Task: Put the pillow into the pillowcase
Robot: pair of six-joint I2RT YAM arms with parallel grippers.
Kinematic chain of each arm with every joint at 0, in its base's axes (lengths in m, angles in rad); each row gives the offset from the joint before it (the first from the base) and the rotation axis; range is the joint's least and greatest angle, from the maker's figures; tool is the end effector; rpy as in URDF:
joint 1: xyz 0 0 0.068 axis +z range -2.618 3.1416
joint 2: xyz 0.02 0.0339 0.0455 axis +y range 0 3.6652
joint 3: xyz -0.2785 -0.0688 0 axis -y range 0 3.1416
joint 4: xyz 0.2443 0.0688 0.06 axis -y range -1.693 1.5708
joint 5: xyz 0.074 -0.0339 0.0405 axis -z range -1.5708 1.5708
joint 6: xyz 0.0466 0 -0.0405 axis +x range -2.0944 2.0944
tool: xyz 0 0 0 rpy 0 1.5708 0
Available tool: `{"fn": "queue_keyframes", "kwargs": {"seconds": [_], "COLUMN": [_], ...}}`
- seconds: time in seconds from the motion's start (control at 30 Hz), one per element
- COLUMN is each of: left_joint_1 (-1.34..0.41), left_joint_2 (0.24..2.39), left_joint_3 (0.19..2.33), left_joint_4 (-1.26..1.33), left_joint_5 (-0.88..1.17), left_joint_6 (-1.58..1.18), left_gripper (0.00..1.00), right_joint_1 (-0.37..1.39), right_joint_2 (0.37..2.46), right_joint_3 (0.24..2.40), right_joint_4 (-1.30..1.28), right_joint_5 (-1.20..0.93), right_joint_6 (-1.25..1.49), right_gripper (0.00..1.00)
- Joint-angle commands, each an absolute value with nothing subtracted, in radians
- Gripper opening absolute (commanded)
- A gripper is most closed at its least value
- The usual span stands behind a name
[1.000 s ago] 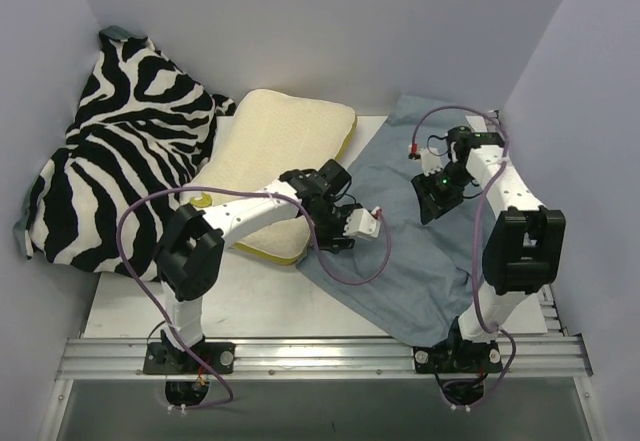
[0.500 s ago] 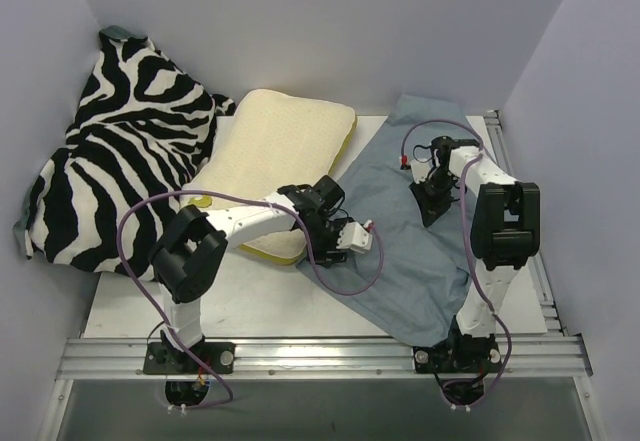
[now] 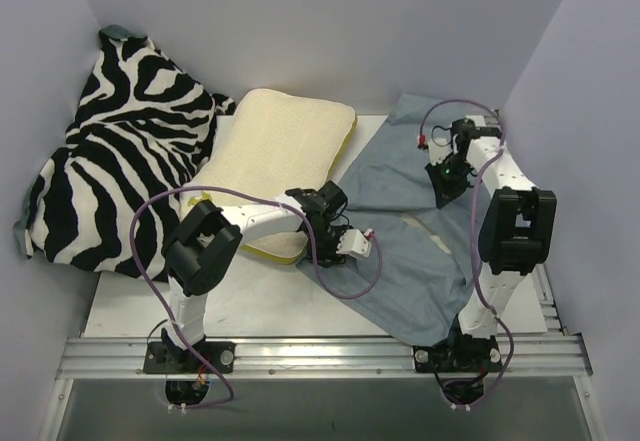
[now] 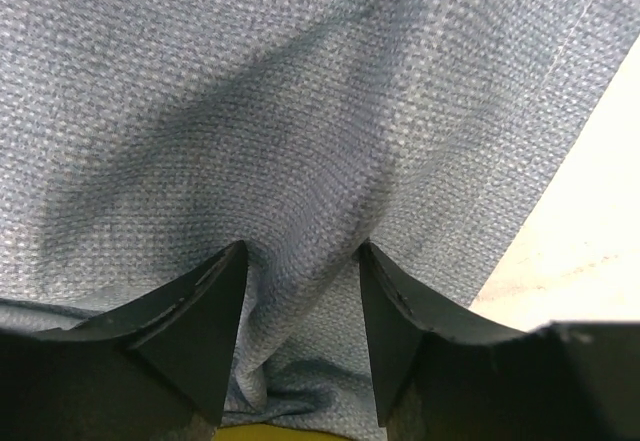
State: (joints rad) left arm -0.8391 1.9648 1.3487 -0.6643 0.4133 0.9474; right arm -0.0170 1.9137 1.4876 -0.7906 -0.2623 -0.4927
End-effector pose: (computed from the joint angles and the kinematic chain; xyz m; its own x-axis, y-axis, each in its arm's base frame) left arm 0.2496 -0.3059 0.1667 0.2419 0.8435 -0.4796 0.9624 -0.2715 0.0078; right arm 0.4023 0.0052 0.2178 -0.7915 -0.4434 -0.4205 -0.5083 0.8597 0.0503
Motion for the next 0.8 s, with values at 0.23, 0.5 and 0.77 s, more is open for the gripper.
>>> {"fn": "queue_keyframes", "kwargs": {"seconds": [0.23,0.5,0.77], "left_joint_1": [-0.808,-0.804,-0.766], "left_joint_2": [2.006,1.953,1.773], "left_joint_3": [1.339,1.379,1.45], "left_joint_4": [-0.73,-0.768,-0.775], "left_joint_5": [0.368,0.449,0.63], "left_joint_6": [1.034,0.99,0.804], "left_gripper": [0.54,0.64,0.97], "right_joint_1": [-0.135,-0.037,0.106], "right_joint_2": [1.893,1.813,1.81], "right_joint_3": [1.678,1.591,1.46], "right_joint_4": [-0.87,-0.902,-0.795], "right_joint_5": [-0.268,-0.337,-0.24], "right_joint_6": [-0.463,-0.514,-0.584], "right_gripper": [0.0,0.67,0.78]}}
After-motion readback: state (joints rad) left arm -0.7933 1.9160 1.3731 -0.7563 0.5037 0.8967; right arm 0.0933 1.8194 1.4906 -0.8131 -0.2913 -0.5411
